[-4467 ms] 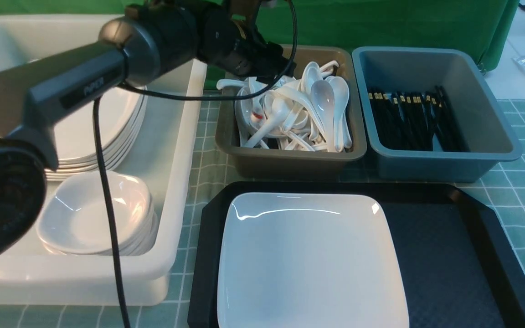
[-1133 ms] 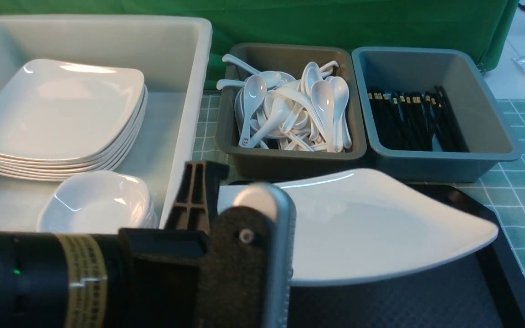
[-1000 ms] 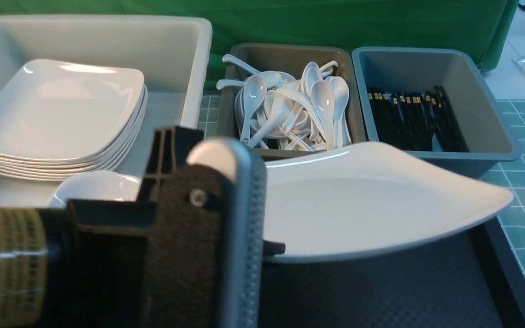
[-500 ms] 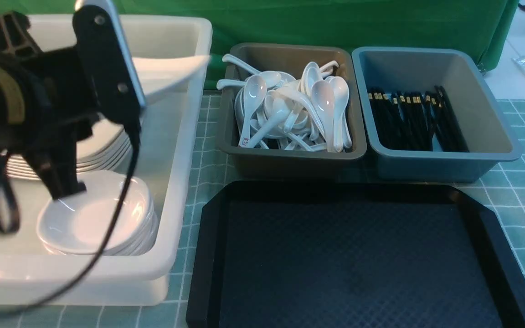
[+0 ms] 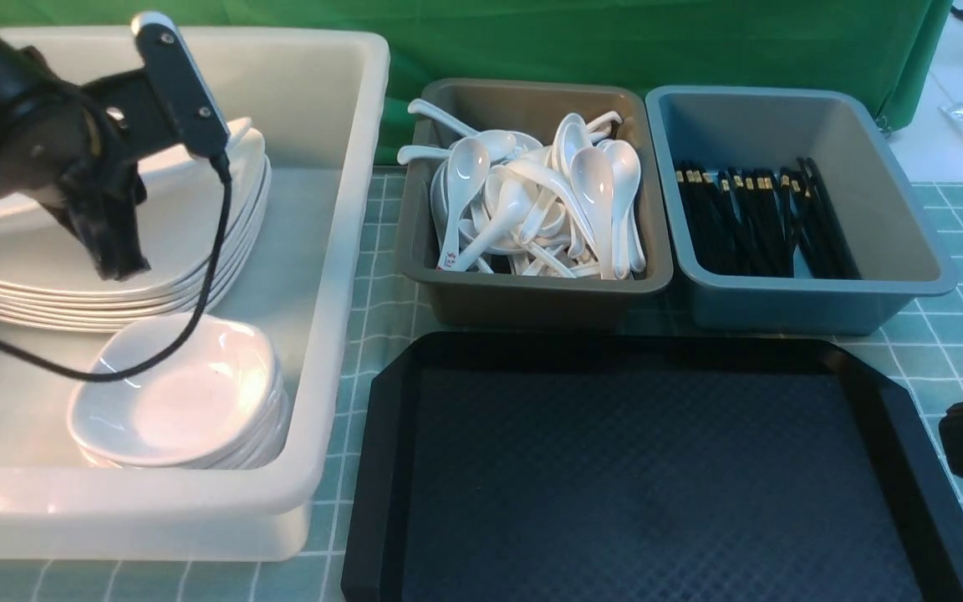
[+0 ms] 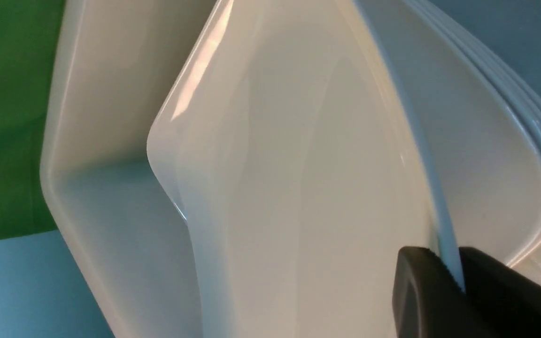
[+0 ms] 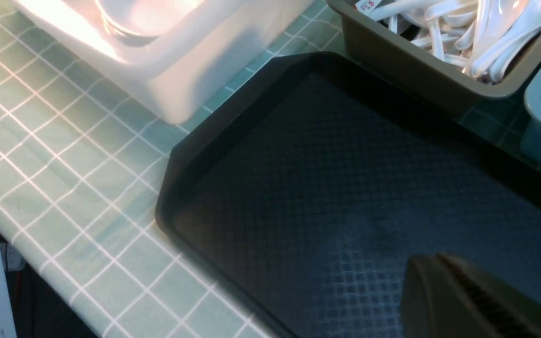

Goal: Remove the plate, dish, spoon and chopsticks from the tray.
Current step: Use the left arm to put the plate into the large storage box on the left

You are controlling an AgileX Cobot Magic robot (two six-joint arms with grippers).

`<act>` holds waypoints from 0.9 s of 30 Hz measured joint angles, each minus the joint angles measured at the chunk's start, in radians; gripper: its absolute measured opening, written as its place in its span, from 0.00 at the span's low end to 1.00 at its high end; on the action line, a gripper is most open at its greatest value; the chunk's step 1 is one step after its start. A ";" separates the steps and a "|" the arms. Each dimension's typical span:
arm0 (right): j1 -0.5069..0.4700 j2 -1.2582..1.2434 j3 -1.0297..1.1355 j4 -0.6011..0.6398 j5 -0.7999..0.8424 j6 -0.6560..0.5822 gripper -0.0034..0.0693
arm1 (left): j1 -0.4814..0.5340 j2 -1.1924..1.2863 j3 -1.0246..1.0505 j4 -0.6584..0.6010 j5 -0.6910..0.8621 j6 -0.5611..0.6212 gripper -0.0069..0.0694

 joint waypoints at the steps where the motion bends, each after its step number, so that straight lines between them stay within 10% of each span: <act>1: 0.000 0.000 0.000 0.000 0.000 -0.002 0.08 | 0.000 0.017 -0.005 0.013 -0.002 -0.021 0.13; 16: 0.000 0.000 0.000 0.001 0.001 -0.015 0.09 | -0.002 0.110 -0.016 0.010 -0.012 -0.100 0.15; 27: 0.000 0.000 0.000 0.016 0.001 -0.026 0.10 | -0.002 0.074 -0.016 -0.123 0.042 -0.097 0.62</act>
